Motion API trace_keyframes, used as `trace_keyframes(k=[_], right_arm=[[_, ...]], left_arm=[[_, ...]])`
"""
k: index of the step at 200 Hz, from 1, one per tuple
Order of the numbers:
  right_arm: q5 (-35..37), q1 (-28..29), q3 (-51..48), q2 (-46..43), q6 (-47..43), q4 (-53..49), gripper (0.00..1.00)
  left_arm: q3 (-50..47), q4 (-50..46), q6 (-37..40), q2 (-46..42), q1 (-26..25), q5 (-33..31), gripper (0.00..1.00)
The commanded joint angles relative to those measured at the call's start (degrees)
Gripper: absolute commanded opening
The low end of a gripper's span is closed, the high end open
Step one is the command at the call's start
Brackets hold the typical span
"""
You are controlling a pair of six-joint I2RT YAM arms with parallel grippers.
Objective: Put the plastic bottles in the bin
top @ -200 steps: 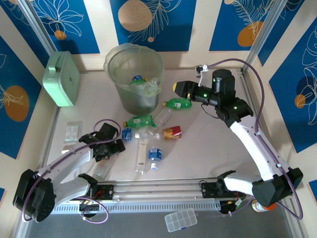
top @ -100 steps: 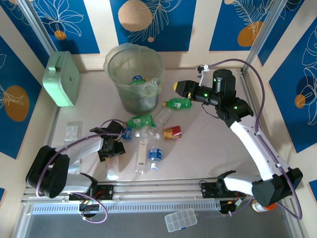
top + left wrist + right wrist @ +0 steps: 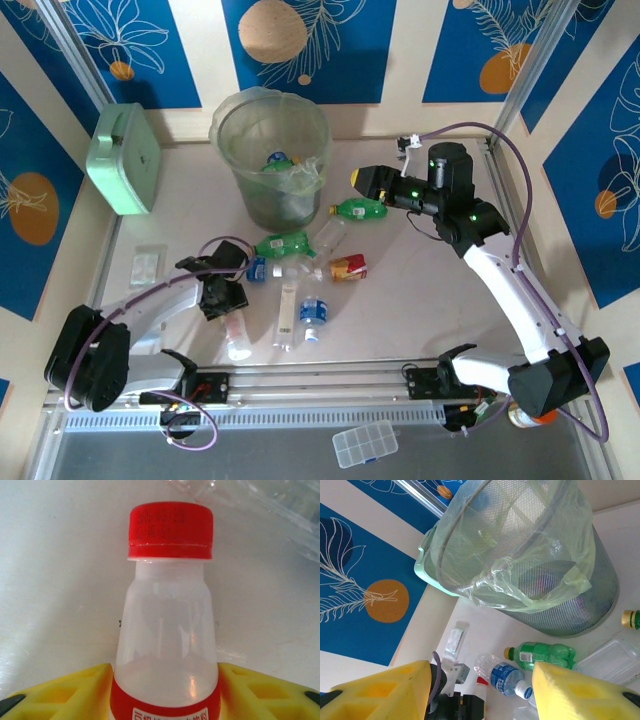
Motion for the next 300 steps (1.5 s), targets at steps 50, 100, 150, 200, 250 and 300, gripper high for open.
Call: trace_keyframes(k=[50, 100, 150, 200, 250, 300], right_arm=[[-1.6, -0.3, -1.2, -0.8, 1.2, 1.2, 0.56], [-2.1, -0.3, -1.0, -1.1, 1.3, 1.0, 0.57], [-1.6, -0.4, -0.6, -1.8, 0.7, 0.1, 0.57], [-2.4, -0.3, 0.0, -1.5, 1.2, 0.6, 0.57], [-2.9, 0.5, 0.9, -1.0, 1.0, 0.7, 0.57], [-3.4, 2.8, 2.0, 0.1, -0.4, 0.9, 0.57]], left_arm=[[0.2, -0.6, 0.2, 0.4, 0.3, 0.4, 0.6], [0.7, 0.5, 0.0, 3.3, 0.2, 1.0, 0.59], [0.8, -1.2, -0.2, -0.8, 0.3, -0.4, 0.45], [4.2, -6.0, 1.3, -5.9, 0.2, -0.5, 0.43], [8.0, -3.6, 13.1, -19.7, 0.1, -0.7, 0.49], [10.1, 10.2, 30.0, -29.9, 0.2, 22.5, 0.5]])
